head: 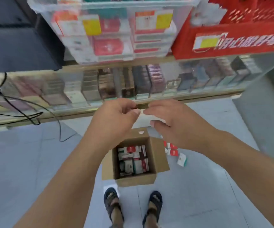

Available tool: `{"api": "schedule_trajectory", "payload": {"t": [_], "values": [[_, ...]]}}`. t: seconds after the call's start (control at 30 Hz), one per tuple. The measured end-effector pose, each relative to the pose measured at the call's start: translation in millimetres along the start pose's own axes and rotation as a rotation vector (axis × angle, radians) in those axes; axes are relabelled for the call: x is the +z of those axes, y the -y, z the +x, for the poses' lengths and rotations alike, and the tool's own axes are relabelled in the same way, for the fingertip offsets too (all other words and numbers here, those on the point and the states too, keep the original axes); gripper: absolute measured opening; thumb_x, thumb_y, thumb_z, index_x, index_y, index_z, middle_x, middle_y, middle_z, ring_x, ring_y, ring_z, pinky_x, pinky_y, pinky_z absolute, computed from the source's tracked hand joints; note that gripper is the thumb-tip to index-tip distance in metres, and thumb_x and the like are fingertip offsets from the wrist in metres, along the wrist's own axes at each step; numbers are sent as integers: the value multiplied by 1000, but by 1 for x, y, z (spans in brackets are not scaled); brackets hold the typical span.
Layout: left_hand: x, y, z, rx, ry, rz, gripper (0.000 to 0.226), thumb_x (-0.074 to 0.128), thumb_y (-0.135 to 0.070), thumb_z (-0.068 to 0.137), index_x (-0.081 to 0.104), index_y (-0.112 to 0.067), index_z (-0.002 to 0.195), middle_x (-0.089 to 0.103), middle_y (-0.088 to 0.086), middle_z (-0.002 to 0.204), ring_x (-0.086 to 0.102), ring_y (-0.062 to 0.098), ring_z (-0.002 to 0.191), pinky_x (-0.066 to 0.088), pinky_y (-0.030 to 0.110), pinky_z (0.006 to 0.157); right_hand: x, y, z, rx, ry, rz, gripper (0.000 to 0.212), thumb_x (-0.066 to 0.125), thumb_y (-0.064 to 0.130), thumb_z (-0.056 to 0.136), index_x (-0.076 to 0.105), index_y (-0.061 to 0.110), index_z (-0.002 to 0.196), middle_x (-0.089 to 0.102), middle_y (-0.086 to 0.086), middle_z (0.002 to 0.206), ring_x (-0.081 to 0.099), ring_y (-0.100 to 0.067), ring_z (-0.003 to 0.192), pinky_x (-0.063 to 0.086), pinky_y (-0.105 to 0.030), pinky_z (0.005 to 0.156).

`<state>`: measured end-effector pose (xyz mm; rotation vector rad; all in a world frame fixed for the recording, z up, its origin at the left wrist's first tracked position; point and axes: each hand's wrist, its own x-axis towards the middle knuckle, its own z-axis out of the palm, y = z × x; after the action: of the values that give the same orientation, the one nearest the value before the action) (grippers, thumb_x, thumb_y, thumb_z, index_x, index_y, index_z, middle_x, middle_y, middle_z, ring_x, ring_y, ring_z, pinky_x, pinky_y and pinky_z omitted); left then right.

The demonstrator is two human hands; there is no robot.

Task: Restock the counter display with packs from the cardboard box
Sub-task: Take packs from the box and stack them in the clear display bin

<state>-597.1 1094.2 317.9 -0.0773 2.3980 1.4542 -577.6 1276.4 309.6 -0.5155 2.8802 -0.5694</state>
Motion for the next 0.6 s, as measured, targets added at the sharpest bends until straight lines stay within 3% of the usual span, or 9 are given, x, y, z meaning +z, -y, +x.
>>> {"api": "schedule_trajectory", "payload": {"t": [0.13, 0.2, 0.3, 0.43, 0.5, 0.6], "values": [[14, 54, 24, -45, 41, 42, 23, 63, -37, 90, 67, -31, 112, 68, -16, 90, 66, 13, 90, 56, 41, 85, 45, -20, 5, 98, 64, 1, 40, 50, 24, 100, 53, 26, 140, 49, 7, 146, 35, -13, 136, 17, -13, 103], [21, 87, 38, -74, 69, 53, 25, 62, -37, 91, 67, -31, 115, 68, -14, 93, 66, 12, 86, 56, 38, 85, 79, -29, 12, 157, 82, 11, 39, 51, 23, 99, 56, 26, 137, 51, 6, 144, 39, -14, 135, 20, -16, 105], [34, 143, 59, -103, 109, 102, 25, 61, -33, 92, 67, -29, 115, 68, -12, 96, 63, 8, 73, 52, 25, 75, 144, -46, 25, 207, 137, 53, 35, 55, 18, 97, 62, 22, 131, 60, 1, 131, 52, -21, 121, 38, -29, 104], [62, 222, 85, -184, 178, 154, 24, 56, -26, 94, 66, -27, 116, 66, -10, 108, 61, 10, 83, 46, 22, 74, 247, -76, 43, 273, 298, 29, 30, 50, 18, 98, 64, 17, 124, 60, -5, 129, 55, -26, 119, 44, -41, 102], [79, 266, 98, -246, 199, 151, 25, 57, -24, 95, 66, -28, 117, 66, -9, 107, 62, 9, 87, 45, 15, 67, 304, -92, 50, 280, 379, 37, 28, 50, 16, 97, 65, 15, 121, 62, -6, 121, 58, -24, 112, 47, -41, 96], [106, 329, 118, -330, 199, 207, 28, 53, -23, 98, 64, -33, 121, 64, -9, 115, 62, 9, 92, 42, 10, 59, 390, -118, 59, 281, 496, 28, 34, 52, 15, 98, 60, 17, 131, 59, -5, 127, 58, -25, 114, 50, -41, 96]]}}
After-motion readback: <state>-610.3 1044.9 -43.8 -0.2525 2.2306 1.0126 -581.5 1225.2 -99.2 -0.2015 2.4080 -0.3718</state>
